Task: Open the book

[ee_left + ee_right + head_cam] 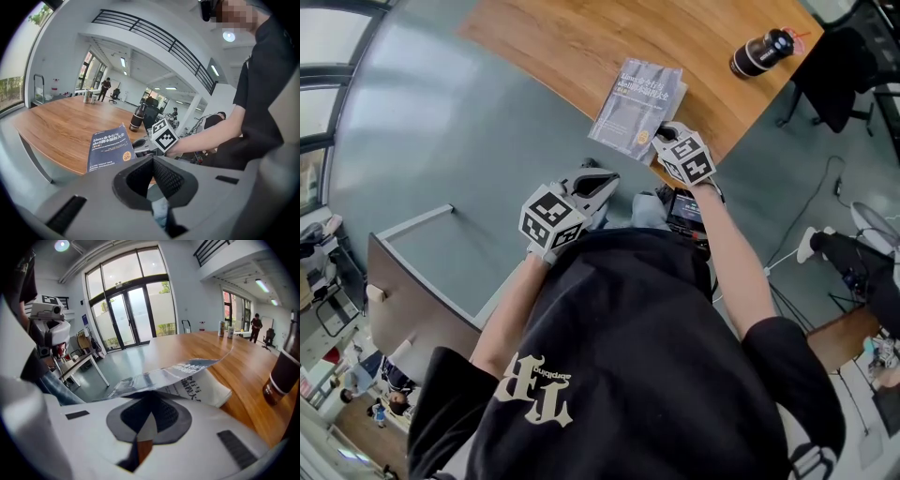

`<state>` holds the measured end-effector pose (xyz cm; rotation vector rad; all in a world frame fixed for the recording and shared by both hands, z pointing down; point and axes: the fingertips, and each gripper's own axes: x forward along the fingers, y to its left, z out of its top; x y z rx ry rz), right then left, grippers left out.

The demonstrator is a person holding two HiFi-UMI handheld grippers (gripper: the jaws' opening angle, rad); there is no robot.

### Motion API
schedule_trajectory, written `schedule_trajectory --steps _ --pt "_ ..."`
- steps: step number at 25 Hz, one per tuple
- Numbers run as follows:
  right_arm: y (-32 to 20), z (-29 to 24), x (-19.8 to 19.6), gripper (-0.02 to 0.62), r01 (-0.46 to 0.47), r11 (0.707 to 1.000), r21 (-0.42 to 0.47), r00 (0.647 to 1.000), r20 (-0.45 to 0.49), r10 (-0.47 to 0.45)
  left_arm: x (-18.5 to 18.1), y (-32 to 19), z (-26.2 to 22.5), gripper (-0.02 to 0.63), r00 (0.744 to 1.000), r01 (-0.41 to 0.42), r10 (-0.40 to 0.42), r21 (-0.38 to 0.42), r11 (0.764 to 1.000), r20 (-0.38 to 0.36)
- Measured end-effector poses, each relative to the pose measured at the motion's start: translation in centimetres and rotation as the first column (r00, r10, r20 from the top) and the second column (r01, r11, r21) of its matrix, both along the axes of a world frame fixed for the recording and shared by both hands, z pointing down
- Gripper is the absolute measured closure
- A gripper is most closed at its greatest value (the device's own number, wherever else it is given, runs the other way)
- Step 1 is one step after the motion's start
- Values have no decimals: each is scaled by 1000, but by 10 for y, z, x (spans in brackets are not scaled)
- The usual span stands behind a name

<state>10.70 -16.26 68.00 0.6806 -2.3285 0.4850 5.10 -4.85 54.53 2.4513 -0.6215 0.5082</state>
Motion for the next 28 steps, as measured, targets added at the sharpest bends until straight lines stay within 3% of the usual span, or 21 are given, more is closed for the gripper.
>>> schedule_trajectory --steps 12,28 --pt "-20 -34 -51 609 15 998 67 1000 21 -16 -36 -16 -2 601 1000 7 -6 20 1000 -28" --pt "-51 -25 -129 609 13 998 68 1000 15 -14 -135 -40 8 601 998 56 -56 7 998 -8"
